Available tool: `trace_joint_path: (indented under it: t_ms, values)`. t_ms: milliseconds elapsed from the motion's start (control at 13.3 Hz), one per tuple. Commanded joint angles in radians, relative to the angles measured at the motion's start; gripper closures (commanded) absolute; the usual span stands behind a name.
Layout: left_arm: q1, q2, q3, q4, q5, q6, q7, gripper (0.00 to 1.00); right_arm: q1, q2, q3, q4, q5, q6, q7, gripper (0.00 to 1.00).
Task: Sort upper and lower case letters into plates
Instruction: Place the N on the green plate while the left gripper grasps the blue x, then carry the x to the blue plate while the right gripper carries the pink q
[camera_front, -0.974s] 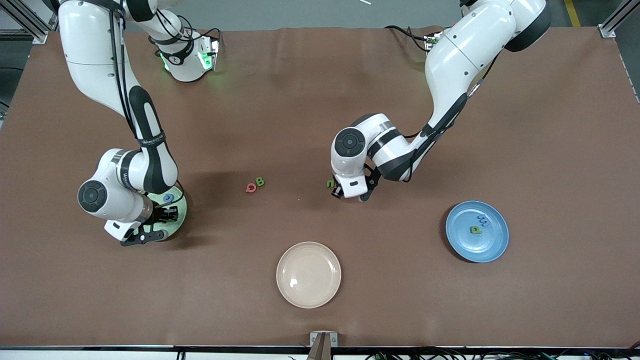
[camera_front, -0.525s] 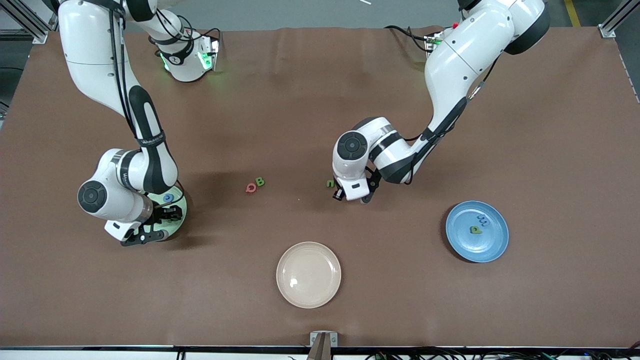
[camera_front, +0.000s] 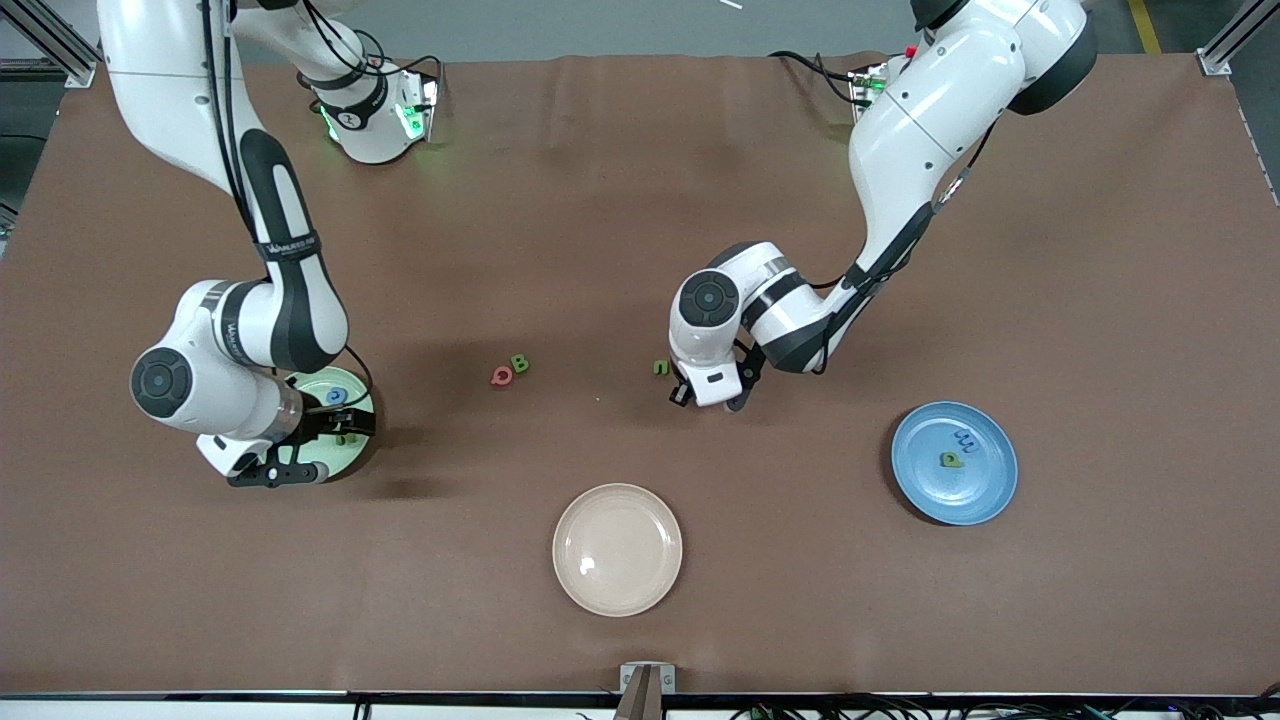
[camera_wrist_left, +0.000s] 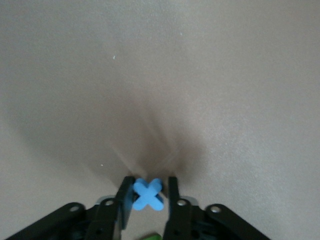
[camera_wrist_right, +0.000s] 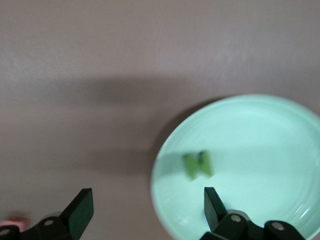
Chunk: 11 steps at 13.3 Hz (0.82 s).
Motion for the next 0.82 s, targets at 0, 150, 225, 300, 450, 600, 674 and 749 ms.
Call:
trace_joint_path:
  t_ms: [0, 150, 225, 300, 450, 600, 674, 749]
  values:
    - [-0.010, 0.008, 0.007, 0.006, 0.028, 0.009, -0.019, 0.85, 0.087, -0.022, 0.002, -0.020, 0.006, -0.027, 0.372, 0.02]
    - [-0.006, 0.007, 0.014, 0.006, 0.045, 0.008, -0.017, 0.98, 0.144, -0.014, 0.005, -0.020, 0.007, -0.024, 0.613, 0.02]
    - [0.005, 0.001, 0.014, 0.007, 0.047, 0.006, -0.009, 0.99, 0.177, -0.013, 0.005, -0.024, 0.010, -0.017, 0.702, 0.02]
    - [0.014, -0.008, 0.014, 0.012, 0.047, 0.000, -0.003, 1.00, 0.210, -0.008, 0.005, -0.026, 0.013, -0.012, 0.784, 0.02]
    - [0.054, -0.044, 0.016, 0.015, 0.047, -0.003, 0.046, 1.00, 0.268, 0.012, 0.007, -0.046, 0.018, 0.009, 0.860, 0.02]
    - [0.094, -0.077, 0.014, 0.017, 0.047, -0.038, 0.110, 1.00, 0.323, 0.015, 0.008, -0.117, 0.019, 0.136, 0.928, 0.02]
    - [0.117, -0.093, 0.008, 0.020, 0.044, -0.058, 0.168, 1.00, 0.348, 0.021, 0.008, -0.148, 0.019, 0.193, 0.961, 0.02]
    - [0.137, -0.113, 0.005, 0.021, 0.041, -0.076, 0.210, 1.00, 0.366, 0.030, 0.008, -0.161, 0.021, 0.221, 0.981, 0.02]
